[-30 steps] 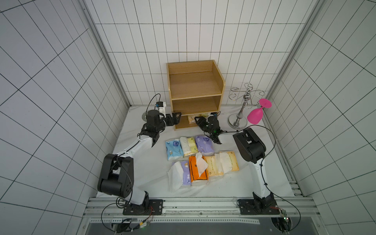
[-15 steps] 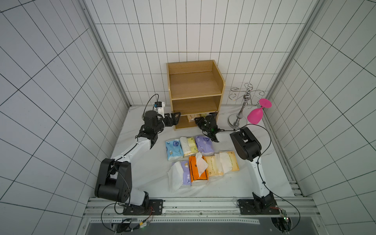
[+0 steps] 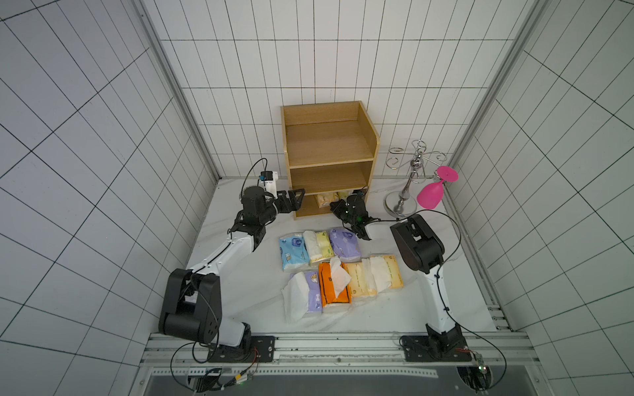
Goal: Remove the tissue boxes from the shelf
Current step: Pick up a box of tissues from the shelf.
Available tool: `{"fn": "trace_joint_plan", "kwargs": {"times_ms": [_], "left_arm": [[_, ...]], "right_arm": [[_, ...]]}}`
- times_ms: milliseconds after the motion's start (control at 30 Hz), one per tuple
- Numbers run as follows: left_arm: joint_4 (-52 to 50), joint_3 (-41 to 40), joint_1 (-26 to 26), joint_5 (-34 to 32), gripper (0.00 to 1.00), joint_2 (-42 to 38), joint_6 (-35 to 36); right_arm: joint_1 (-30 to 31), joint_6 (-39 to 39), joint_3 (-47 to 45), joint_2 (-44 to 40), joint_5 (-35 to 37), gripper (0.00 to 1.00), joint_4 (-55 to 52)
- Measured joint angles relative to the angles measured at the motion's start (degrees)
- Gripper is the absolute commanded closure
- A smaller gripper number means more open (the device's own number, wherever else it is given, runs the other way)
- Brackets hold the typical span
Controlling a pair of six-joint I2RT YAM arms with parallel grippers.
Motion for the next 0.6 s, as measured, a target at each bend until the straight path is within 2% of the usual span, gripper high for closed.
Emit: {"fn": "trace_joint_plan", "kwargs": {"times_ms": [300,333,367,400,433,500,600], "left_arm": [[-1.4,-0.9,0.0,0.0,0.02,-1.5,0.0],[-1.5,-1.1,0.0,0.0,0.02,-1.7,-0.1],[-1.6,-1.2,0.0,0.0,0.02,-1.9,-0.2],[-1.6,-1.3,0.0,0.0,0.02,-2.0,-0.3],[-1.6,-1.3,0.0,0.0,0.02,-2.1,-0.3],[-1.6,-1.3,0.0,0.1,0.02,-2.2,-0.5],[-1.6,-1.4,0.0,0.4,0.02,-2.2,-1.0]], "right_arm": [[0.4,-2.1,-10.4,-8.5,-2.6,1.0,-1.8],[0.5,-2.5,-11.5,-9.7,-2.8,0.96,-2.3],[0.5,-3.0,-12.4,-10.8,-2.9,0.8,-2.8],[0.6,-3.4,-13.1,-11.8,-3.0,0.58,-3.5],[0.7,-4.1,-13.6,-12.8,-3.0,0.48,-4.4],[0.7,-5.6,-13.8,-14.5,-3.0,0.38,-6.4],[0.7,-7.5,-13.8,-16.7,-2.7,0.32,-8.9]]}}
